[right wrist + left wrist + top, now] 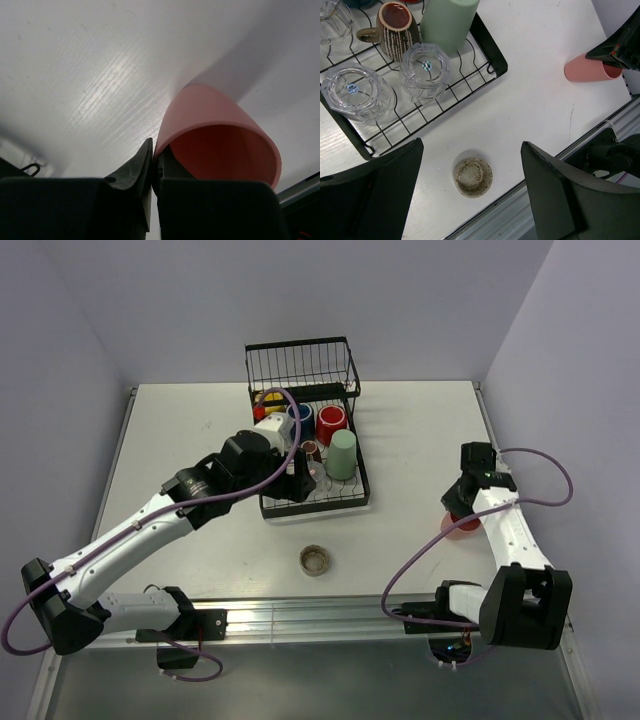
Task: Load the cups into the dish rack
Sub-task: Grab a cup with the right arm, then pass the cup from the right arm to the left
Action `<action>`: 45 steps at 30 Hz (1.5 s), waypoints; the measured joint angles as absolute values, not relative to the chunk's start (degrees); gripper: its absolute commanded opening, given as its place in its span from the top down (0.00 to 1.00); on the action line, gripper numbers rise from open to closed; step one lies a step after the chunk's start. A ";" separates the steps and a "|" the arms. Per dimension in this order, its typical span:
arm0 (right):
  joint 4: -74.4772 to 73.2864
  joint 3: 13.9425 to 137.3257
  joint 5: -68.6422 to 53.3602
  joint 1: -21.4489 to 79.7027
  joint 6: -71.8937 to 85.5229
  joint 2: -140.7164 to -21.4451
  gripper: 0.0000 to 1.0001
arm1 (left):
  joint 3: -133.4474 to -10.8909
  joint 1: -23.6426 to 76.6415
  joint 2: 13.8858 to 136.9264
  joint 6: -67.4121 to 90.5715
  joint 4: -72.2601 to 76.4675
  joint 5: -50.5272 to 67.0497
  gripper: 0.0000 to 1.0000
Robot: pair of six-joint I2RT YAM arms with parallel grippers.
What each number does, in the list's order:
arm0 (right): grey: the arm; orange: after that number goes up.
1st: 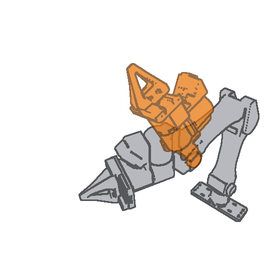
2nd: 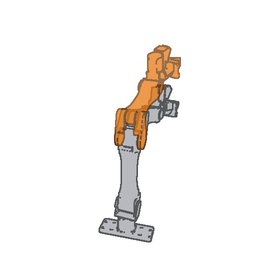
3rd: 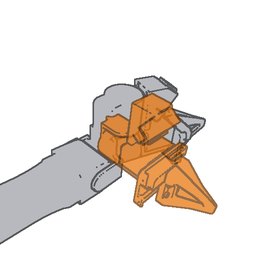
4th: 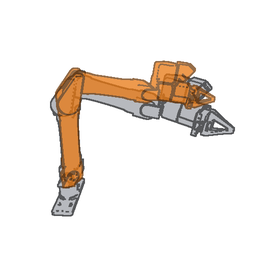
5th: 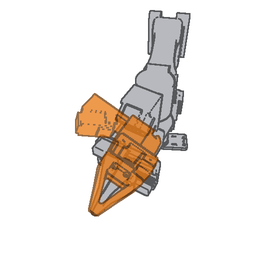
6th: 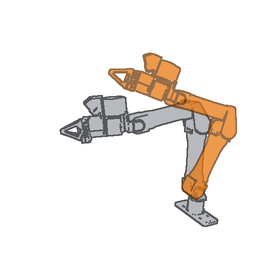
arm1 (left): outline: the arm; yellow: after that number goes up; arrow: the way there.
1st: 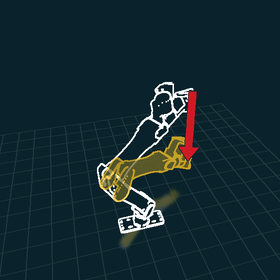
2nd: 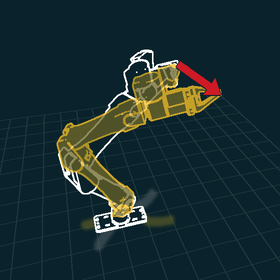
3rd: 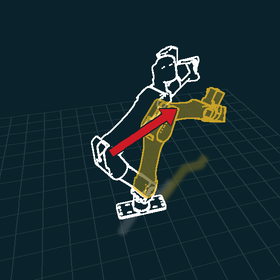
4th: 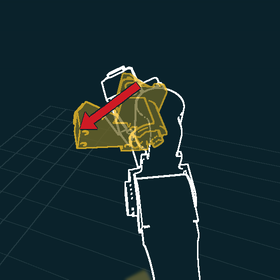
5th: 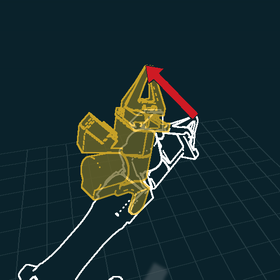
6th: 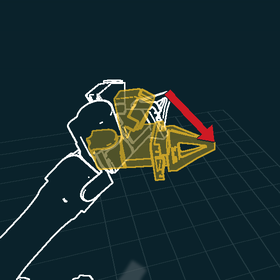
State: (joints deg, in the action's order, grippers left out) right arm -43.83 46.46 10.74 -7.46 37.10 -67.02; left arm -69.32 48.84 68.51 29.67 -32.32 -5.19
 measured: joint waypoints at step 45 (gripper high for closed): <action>17.23 56.14 -50.65 11.18 75.88 -59.96 1.00 | -64.82 24.93 83.57 63.96 33.10 50.02 0.01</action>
State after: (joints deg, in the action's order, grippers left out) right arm 17.23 56.14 -50.65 11.18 75.88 -59.96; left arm -64.82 24.93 83.57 63.96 33.10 50.02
